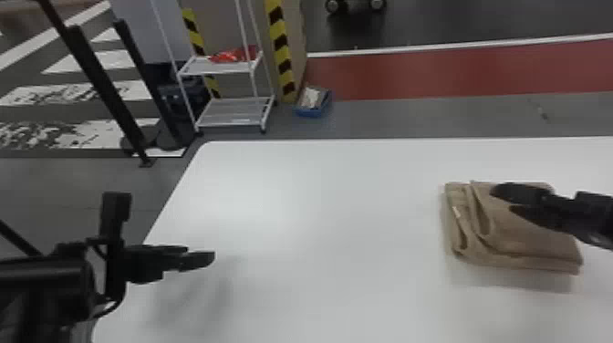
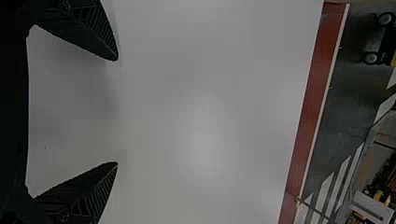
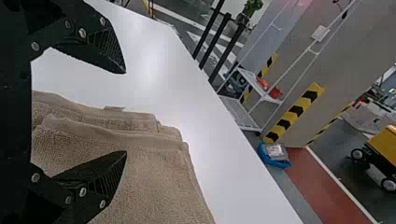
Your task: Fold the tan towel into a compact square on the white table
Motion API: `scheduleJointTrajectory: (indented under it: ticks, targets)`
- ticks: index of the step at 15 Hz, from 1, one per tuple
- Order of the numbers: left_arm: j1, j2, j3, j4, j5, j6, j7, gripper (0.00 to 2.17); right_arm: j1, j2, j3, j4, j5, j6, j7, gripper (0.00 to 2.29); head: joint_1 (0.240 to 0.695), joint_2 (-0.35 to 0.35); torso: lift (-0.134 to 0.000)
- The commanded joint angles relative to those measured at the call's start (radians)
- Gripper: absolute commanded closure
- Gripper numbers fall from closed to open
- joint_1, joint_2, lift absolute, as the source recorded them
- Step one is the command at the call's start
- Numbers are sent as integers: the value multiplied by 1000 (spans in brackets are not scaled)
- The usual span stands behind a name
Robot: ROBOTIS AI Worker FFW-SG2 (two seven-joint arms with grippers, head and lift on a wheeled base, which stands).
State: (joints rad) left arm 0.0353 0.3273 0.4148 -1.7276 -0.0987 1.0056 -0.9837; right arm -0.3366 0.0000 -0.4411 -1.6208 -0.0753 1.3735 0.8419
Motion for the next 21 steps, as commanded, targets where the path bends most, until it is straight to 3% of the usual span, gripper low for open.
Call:
scheduleJointTrajectory:
  ticks: [1,4,5,8,10,14,18,21]
  targets:
    - [0,3,2,-1,1,0,-3,87,11,1,-42,-24,-34,-15,-7,73,695,208,-123]
    - [2,4,5,-1,4,-3,-7,87,36,1,-51,-70,8,37,-29,319,695,192,-123]
    - [2,4,7,-1,5,-6,-9,87,56,1,-65,-93,9,56,-20,576,695,183,-123]
    - [2,6,7,-1,5,-6,-15,90,148,-35,-64,-203,5,157,65,1656,695,180,-123]
    - [2,6,7,-4,5,-6,-23,103,200,-54,-64,-288,-3,199,109,1963,695,184,-123]
    - [12,9,13,-9,5,-9,-26,137,278,-129,-38,-370,9,199,135,1963,695,179,-123]
    - [26,9,24,-10,8,-15,-27,144,277,-192,18,-363,89,199,135,1986,695,155,-123]
    - [32,9,25,-9,10,-43,-29,144,243,-204,74,-275,175,199,131,1986,695,142,-123]
